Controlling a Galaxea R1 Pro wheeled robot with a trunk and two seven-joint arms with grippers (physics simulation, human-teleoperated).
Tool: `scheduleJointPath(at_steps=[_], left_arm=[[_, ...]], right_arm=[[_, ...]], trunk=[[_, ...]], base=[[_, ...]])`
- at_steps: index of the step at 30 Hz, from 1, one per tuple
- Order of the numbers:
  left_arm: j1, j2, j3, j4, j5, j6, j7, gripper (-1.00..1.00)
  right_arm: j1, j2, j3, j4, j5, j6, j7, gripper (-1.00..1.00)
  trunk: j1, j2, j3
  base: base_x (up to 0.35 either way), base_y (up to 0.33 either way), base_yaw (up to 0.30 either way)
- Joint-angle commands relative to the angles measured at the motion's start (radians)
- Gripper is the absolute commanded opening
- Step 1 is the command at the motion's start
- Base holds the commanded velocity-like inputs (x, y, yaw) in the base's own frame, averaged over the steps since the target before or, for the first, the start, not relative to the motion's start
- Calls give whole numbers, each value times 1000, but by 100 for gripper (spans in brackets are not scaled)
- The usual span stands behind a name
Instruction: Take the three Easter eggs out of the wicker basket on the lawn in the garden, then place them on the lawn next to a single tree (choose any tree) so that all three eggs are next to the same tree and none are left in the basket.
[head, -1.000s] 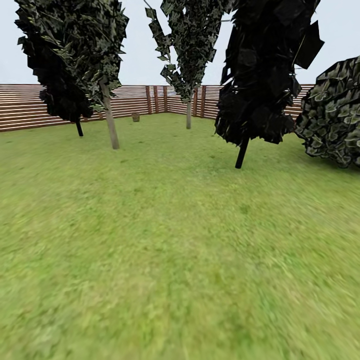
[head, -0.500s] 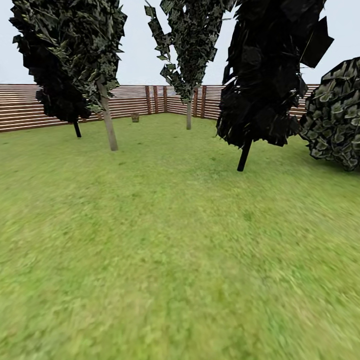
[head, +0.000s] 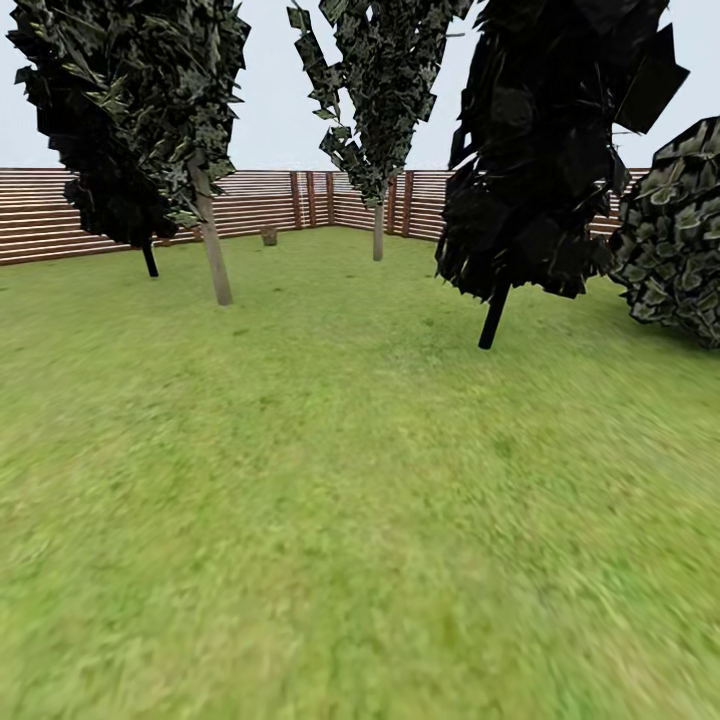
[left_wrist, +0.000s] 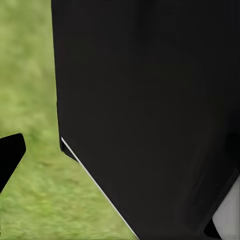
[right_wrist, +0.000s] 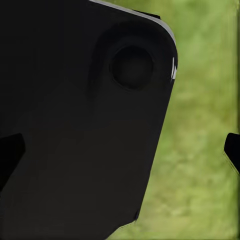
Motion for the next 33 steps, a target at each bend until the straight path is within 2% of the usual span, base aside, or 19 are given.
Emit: scheduleJointPath(at_steps=[1, 33], left_arm=[[0, 0, 8, -1, 1, 2, 1, 100], [0, 0, 8, -1, 1, 2, 1, 100]], right_arm=[[-1, 0, 3, 0, 7, -2, 0, 100], [-1, 0, 3, 1, 5, -2, 0, 100]], trunk=[[1, 0, -1], [1, 0, -1]], base=[[331, 0, 0], [331, 0, 0]])
